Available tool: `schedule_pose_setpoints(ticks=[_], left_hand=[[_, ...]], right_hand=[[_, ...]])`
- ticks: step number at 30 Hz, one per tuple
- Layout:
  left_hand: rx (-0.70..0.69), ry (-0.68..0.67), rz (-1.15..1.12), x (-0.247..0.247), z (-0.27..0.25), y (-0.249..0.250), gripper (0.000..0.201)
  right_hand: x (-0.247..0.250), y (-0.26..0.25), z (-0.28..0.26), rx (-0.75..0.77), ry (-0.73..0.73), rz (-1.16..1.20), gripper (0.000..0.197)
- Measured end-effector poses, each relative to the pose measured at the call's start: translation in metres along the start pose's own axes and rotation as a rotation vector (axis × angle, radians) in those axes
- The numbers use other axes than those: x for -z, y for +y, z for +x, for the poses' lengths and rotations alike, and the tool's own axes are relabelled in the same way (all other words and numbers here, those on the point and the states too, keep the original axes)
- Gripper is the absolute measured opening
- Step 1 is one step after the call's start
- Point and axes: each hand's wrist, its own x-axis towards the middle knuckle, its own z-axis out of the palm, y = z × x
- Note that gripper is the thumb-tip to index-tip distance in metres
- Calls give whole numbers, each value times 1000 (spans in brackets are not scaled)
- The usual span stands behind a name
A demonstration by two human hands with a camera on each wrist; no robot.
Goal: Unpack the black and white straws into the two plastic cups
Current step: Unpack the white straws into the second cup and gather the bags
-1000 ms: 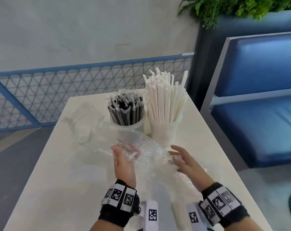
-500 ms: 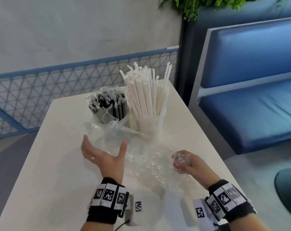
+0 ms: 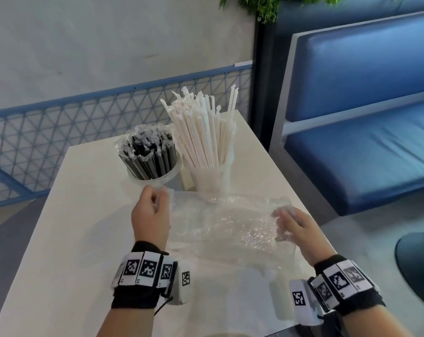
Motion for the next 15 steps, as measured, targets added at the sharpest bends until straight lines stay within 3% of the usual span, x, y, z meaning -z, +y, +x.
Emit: schedule_pose_setpoints(ticks=[3, 9, 11, 15], left_hand=[[72, -57, 36, -4, 4, -3, 44], [180, -173, 138, -27, 5, -18, 35], [98, -274, 335, -39, -1, -17, 23], [-262, -401, 883, -61, -27, -3, 56]], right_hand=[[17, 10, 3, 21, 180, -181, 14], [37, 31, -3, -32, 263, -468, 14], [42, 40, -4, -90, 252, -491, 2], [51, 53, -3, -172, 191, -493, 19]])
